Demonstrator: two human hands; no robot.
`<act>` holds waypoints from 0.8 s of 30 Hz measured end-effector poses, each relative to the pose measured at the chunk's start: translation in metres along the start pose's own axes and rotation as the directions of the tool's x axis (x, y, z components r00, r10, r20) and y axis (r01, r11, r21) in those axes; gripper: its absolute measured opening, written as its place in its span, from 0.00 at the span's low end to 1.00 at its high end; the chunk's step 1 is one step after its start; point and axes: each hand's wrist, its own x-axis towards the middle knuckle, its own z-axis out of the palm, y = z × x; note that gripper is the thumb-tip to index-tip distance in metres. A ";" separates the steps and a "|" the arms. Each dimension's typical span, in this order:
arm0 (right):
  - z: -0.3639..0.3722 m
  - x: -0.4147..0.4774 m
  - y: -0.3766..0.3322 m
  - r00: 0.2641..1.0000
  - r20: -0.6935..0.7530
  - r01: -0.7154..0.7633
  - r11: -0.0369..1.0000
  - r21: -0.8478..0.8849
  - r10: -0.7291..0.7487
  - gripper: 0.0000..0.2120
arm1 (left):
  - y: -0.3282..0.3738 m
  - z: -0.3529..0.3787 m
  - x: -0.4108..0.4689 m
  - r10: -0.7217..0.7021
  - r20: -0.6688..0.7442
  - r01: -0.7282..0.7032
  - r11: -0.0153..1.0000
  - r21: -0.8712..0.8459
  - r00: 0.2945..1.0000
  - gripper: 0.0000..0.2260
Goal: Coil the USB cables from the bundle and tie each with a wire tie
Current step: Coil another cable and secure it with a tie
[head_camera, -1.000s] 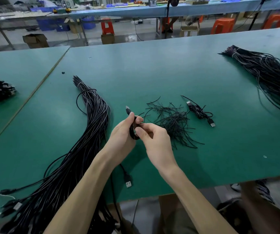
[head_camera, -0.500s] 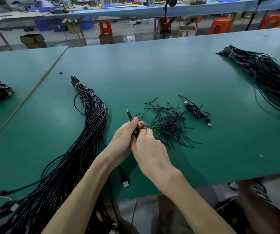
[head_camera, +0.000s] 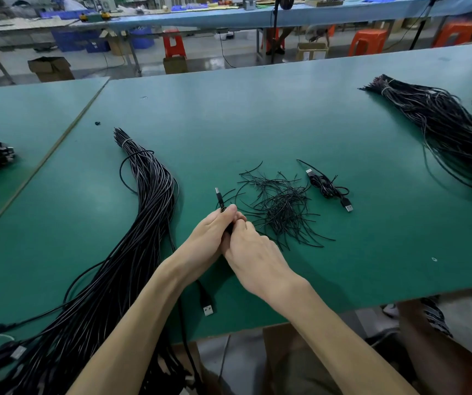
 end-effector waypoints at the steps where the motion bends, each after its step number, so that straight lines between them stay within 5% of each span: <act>1: -0.001 0.001 0.000 1.000 0.016 0.002 1.000 0.021 -0.003 0.11 | 0.000 0.000 0.000 -0.005 0.001 0.005 1.000 0.002 1.000 0.14; 8: -0.002 0.007 0.008 0.996 0.089 -0.063 0.876 0.478 0.023 0.19 | 0.009 -0.003 -0.006 -0.005 0.085 0.011 0.998 -0.067 0.996 0.16; 13: -0.010 0.003 0.014 0.991 0.127 -0.085 0.605 0.791 -0.027 0.11 | 0.014 -0.015 -0.012 0.122 0.221 -0.111 0.992 -0.063 0.968 0.18; 18: -0.023 -0.009 0.015 0.974 0.148 -0.069 0.398 0.915 -0.172 0.10 | 0.013 -0.021 -0.008 0.184 0.285 -0.192 0.981 -0.002 0.941 0.20; 24: -0.030 -0.019 0.015 0.910 0.239 -0.197 0.151 0.969 -0.340 0.10 | 0.016 -0.019 -0.012 0.202 0.469 -0.089 0.964 -0.251 0.860 0.25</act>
